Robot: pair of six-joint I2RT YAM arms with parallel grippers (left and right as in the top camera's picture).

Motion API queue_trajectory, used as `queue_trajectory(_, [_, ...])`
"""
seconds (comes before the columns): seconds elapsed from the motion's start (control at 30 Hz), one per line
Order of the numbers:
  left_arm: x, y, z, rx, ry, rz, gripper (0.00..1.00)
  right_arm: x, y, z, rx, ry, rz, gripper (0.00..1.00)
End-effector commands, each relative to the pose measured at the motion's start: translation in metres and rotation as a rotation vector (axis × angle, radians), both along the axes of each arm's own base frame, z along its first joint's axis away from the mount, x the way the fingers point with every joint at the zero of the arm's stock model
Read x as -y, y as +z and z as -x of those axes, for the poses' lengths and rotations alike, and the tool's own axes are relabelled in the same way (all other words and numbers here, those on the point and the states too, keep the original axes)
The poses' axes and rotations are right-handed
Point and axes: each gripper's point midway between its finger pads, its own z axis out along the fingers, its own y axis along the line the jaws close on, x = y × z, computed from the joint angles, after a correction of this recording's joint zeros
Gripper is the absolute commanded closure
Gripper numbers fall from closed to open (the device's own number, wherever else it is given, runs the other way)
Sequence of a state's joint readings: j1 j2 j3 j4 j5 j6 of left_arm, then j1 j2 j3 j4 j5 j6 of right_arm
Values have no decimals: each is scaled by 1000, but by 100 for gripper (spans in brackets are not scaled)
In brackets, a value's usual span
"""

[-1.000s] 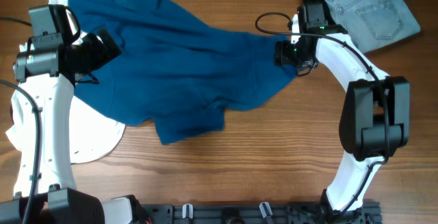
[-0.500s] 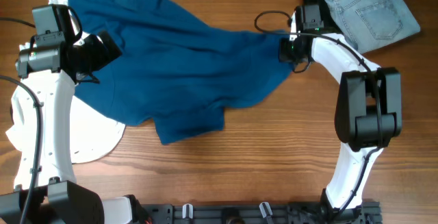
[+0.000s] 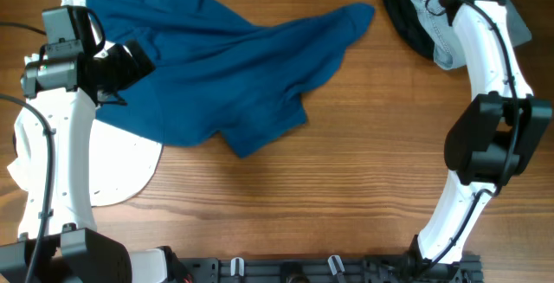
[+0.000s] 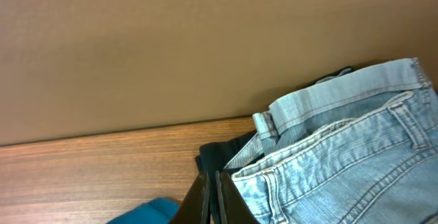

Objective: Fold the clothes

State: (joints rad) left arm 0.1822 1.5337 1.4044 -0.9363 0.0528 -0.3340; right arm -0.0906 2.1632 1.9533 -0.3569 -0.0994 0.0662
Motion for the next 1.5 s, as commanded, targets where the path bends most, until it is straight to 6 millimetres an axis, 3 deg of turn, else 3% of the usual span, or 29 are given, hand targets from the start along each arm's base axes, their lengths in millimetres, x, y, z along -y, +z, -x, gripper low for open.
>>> queue_trajectory(0.0, [0, -6, 2, -28, -13, -36, 0, -52, -18, 8, -54, 250, -101, 30])
queue_trajectory(0.03, [-3, -6, 4, -33, -1, -43, 0, -68, -18, 15, -69, 318, -125, 10])
queue_trajectory(0.07, [-5, -6, 4, -34, 5, -42, 0, -86, -19, 24, -89, 392, -145, 0])
queue_trajectory(0.1, [-9, -6, 6, -38, 16, -41, 0, -110, -22, 38, -131, 478, -177, 0])
queue_trajectory(0.23, [-25, -8, 13, -54, 62, -37, 0, -174, -45, 95, -351, 642, -294, 0])
queue_trajectory(0.43, [-44, -9, 20, -66, 115, -33, 0, -202, -95, 183, -766, 635, -247, 1])
queue_trajectory(0.47, [-47, -9, 21, -67, 124, -33, 0, -209, -102, 199, -825, 645, -242, 5])
queue_trajectory(0.67, [-51, -10, 23, -69, 135, -33, 0, -230, -146, 250, -1018, 595, -75, 16])
queue_trajectory(0.9, [-51, -10, 23, -69, 135, -32, 0, -248, -189, 275, -1030, 518, 161, 21])
queue_trajectory(1.03, [-51, -9, 22, -67, 135, -33, 0, -246, -210, 286, -1054, 477, 143, 29])
queue_trajectory(1.2, [-51, -10, 23, -70, 135, -31, 0, -258, -229, 300, -1059, 559, 61, 38])
queue_trajectory(1.27, [-50, -10, 24, -74, 135, -30, 0, -261, -229, 299, -1052, 565, 50, 48])
queue_trajectory(1.33, [-50, -11, 25, -78, 134, -29, 0, -260, -229, 299, -1054, 560, 48, 75])
queue_trajectory(1.37, [-50, -11, 25, -78, 134, -29, 0, -258, -229, 300, -1062, 554, 47, 95])
queue_trajectory(1.47, [-50, -11, 25, -80, 134, -28, 0, -245, -227, 300, -1101, 484, 13, 96])
